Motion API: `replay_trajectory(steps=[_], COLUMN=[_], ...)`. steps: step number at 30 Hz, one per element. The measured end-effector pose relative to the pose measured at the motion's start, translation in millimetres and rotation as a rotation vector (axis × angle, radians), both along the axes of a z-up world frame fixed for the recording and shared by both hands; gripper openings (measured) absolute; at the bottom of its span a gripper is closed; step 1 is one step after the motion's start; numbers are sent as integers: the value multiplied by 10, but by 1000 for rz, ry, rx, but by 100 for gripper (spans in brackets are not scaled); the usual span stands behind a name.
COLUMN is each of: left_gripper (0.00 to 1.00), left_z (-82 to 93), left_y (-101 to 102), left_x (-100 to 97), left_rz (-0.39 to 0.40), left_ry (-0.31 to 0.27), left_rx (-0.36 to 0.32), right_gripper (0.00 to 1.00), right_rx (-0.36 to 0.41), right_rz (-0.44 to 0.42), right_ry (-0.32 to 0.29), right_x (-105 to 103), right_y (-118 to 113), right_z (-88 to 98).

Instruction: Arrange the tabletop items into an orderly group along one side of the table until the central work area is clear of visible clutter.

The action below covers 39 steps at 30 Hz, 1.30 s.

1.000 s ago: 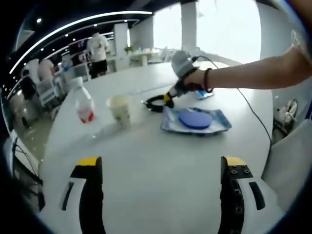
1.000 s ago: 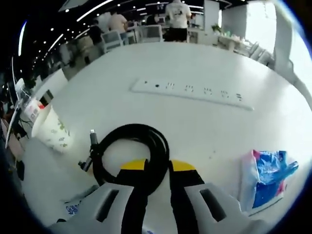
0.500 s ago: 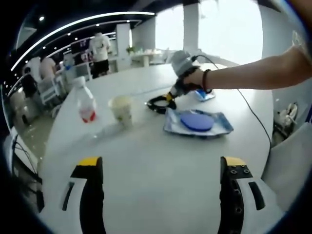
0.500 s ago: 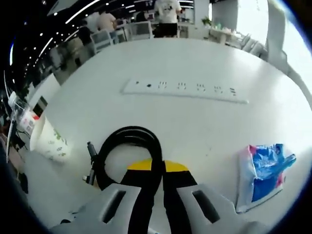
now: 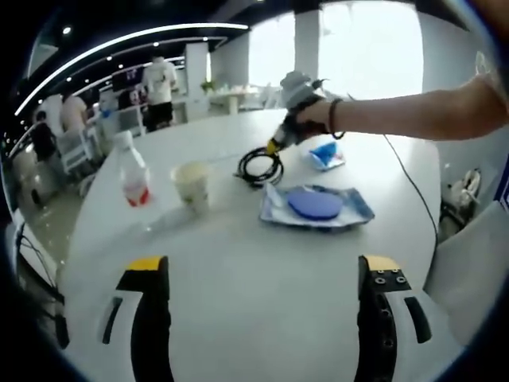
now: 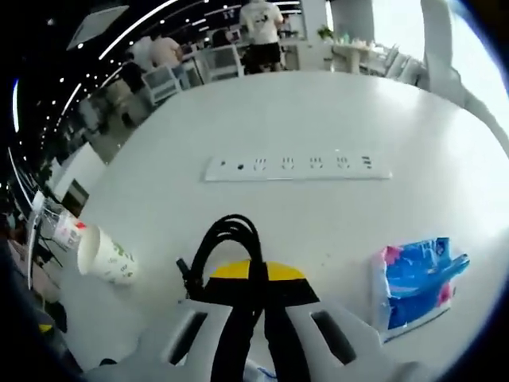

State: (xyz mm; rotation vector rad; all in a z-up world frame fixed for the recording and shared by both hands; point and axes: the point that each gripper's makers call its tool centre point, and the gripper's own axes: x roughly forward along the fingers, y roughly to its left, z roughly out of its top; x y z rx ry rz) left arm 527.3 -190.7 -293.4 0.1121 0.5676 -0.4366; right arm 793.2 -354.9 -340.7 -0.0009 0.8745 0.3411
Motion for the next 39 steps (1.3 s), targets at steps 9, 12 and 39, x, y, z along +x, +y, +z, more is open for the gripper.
replay_trajectory(steps=[9,12,39], left_gripper=[96,94,99], left_z=[6,18,153], left_y=[3,-3,-265], left_x=[7,3,-36], left_rz=[0,0,-60], left_ry=[-6,-10,-43], left_rx=[7,11,-52], right_gripper=[2,2,2], right_rx=[20,19,80], right_rz=[6,10,-92], right_ry=[-9,-27,-50], right_x=[-28,-73,-656], right_y=[-83,-143,-1256], right_z=[261,383,927])
